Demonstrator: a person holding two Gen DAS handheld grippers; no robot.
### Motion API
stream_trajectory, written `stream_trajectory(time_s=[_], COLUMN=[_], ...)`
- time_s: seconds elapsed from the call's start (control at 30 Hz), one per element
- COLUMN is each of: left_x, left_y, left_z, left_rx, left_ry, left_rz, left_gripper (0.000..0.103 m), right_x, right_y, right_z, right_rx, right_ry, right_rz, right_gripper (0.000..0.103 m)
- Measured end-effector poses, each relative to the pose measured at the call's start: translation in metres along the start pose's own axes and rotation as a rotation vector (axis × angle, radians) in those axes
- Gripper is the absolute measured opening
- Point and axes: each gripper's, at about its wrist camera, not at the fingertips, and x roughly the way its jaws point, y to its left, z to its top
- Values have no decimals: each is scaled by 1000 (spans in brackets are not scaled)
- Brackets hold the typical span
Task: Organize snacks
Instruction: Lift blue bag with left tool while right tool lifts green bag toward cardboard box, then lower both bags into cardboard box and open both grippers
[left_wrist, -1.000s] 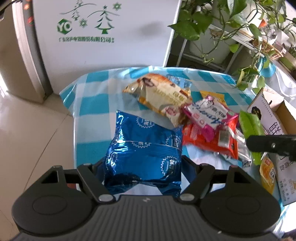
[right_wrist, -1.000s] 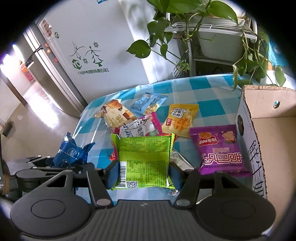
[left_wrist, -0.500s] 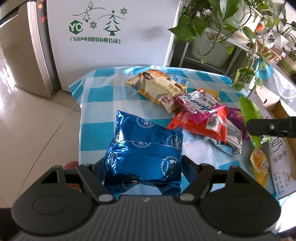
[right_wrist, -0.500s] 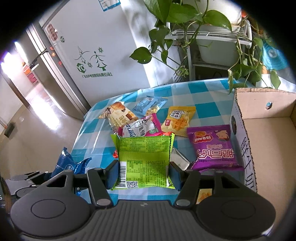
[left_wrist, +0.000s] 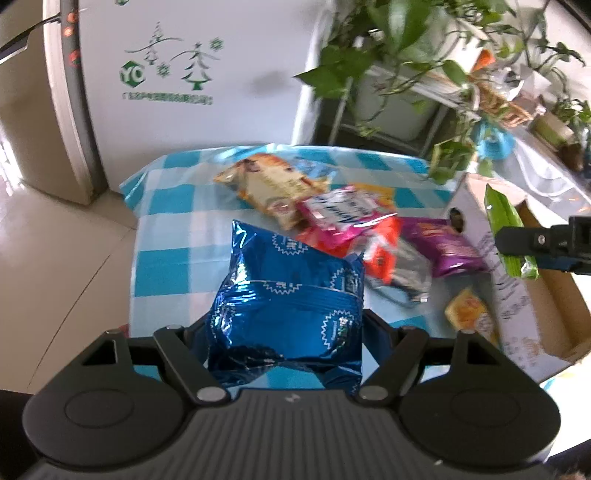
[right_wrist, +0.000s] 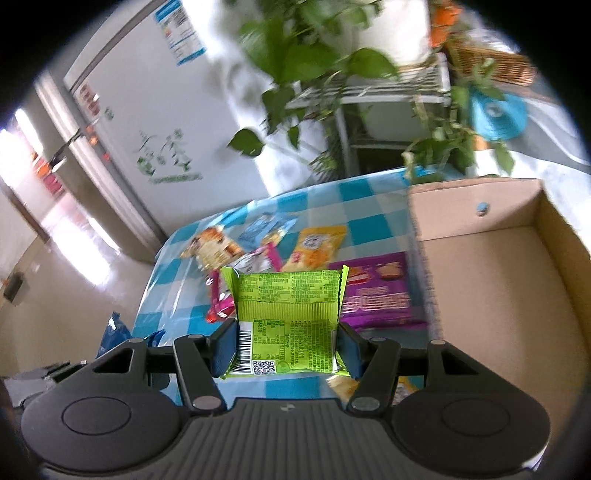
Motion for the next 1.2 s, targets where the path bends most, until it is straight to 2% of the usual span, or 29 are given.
stream_trajectory(time_s=[0.4,0.8,0.93,1.2], left_x=[-13,7,19,40], left_y=[-70,-160,-189,-227], left_z=[10,22,18,11], left_rx=[63,106,112,159], left_ry=[-19,28,57,106], left_rz=[-140,-284,-316,-326], left_gripper=[78,79,79,80], right_x=[-64,-83,-88,-91], right_y=[-77,-123,-132,-146], right_z=[0,-3,-4,-7], right_rx=[225,434,477,542], right_ry=[-133,-188,-207,-210], right_rz=[-111,-199,-208,-226], right_gripper=[65,65,65,68])
